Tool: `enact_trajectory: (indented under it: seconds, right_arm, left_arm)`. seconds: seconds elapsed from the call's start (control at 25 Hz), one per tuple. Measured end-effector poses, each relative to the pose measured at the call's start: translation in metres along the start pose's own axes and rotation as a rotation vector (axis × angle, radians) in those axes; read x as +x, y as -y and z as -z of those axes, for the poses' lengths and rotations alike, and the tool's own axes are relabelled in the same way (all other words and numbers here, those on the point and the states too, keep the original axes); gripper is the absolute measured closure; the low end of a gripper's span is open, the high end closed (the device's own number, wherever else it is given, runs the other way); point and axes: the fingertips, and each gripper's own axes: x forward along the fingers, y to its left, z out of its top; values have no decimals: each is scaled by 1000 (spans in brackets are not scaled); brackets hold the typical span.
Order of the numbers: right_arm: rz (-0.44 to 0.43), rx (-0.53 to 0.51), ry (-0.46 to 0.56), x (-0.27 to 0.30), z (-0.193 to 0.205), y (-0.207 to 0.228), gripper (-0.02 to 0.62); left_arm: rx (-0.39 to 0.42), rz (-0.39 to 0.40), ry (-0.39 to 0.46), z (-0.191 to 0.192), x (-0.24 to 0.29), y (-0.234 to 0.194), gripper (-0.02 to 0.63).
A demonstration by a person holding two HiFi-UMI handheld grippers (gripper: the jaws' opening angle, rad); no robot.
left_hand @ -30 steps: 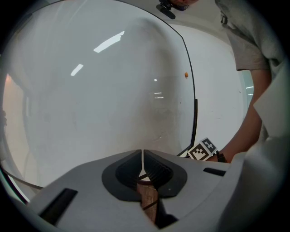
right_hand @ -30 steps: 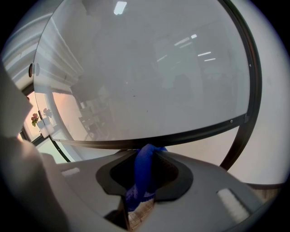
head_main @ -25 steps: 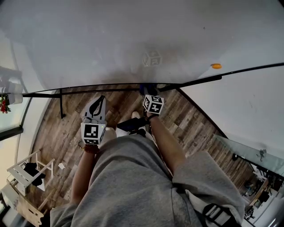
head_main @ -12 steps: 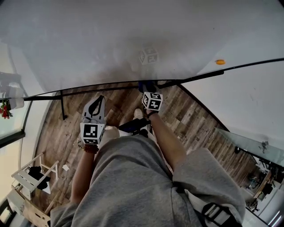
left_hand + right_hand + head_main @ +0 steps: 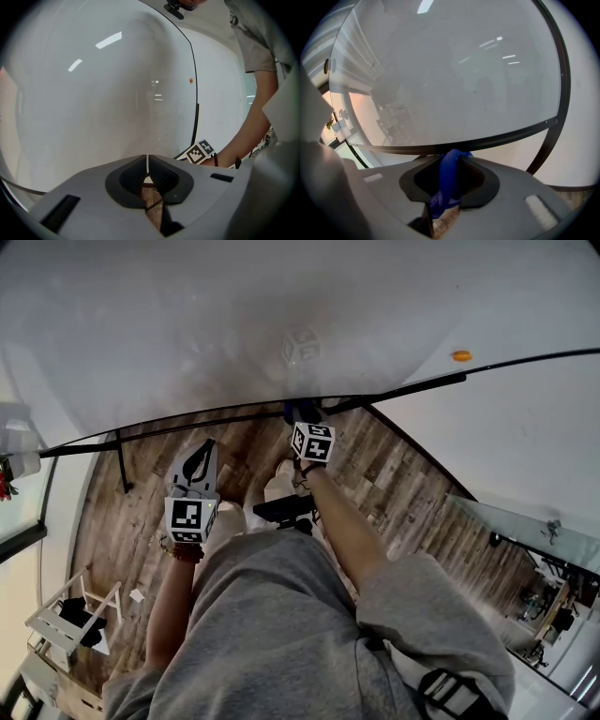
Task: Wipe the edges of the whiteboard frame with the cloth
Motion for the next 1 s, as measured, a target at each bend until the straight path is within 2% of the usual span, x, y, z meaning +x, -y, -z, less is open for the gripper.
enact_trajectory:
  seconds: [0.44, 0.52, 0.68, 1.0]
  right_arm:
    - [37, 51, 15, 0, 1, -6, 486]
    - [37, 46, 17, 0, 2, -8, 486]
    - [23, 13, 14, 0, 2, -17, 486]
    - [18, 3, 12, 0, 4, -29, 486]
  left_arm:
    - [-10, -36, -12, 5, -24, -25, 584]
    - [-17, -40, -38, 12, -27, -30, 584]
    - [-11, -43, -9, 9, -29, -32, 584]
    - [-18, -33, -29, 19, -33, -34, 584]
